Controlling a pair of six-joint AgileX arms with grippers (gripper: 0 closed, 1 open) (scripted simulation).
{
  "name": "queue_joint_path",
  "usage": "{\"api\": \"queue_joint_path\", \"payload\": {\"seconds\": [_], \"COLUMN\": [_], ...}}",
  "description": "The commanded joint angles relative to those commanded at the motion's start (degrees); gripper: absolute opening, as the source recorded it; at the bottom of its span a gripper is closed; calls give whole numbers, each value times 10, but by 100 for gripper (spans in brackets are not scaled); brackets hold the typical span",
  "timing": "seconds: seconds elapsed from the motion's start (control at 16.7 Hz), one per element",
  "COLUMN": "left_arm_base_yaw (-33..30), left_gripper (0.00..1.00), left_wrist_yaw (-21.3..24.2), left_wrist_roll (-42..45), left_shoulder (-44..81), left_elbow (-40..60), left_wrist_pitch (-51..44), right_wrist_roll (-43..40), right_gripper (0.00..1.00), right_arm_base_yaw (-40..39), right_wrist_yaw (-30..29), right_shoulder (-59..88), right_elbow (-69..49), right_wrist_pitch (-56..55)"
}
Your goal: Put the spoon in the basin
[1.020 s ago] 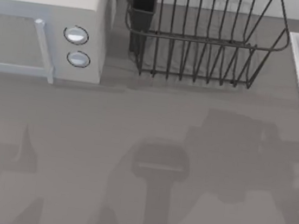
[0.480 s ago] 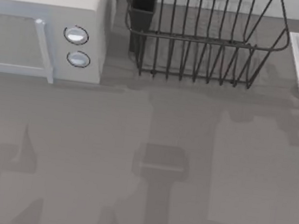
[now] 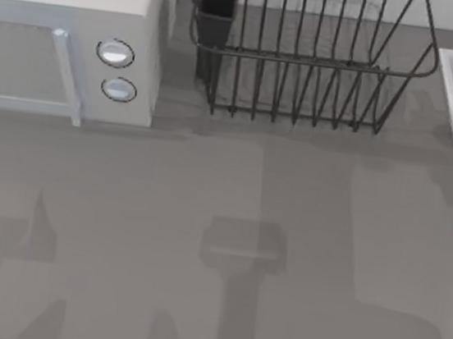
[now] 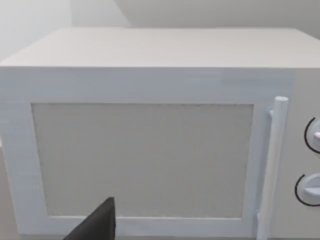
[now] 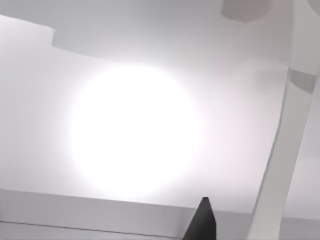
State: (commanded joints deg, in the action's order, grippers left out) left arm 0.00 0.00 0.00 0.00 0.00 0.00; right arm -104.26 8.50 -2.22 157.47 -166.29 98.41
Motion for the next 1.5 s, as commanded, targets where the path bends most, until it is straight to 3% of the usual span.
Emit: {"api": "queue_joint_path", "payload": {"seconds": [0.36,0.9,1.2,1.5], "left_arm_base_yaw": [0,0,0,0], "left_gripper": [100,100,100,100], "left_wrist_yaw": [0,0,0,0], "left_wrist_roll": [0,0,0,0], "left_shoulder": [0,0,0,0], "left_elbow": [0,0,0,0], "left_wrist_pitch": [0,0,0,0], "right_wrist_roll": [-1,0,0,0], "right_gripper": [0,0,0,38], "right_arm_base_yaw": [1,-1,0,0], "right_wrist_yaw": [0,1,1,1], "right_shoulder": [-11,-82,-87,-87], "right_elbow": [24,264,274,274], "right_wrist_pitch": [-21,-177,-187,-187]}}
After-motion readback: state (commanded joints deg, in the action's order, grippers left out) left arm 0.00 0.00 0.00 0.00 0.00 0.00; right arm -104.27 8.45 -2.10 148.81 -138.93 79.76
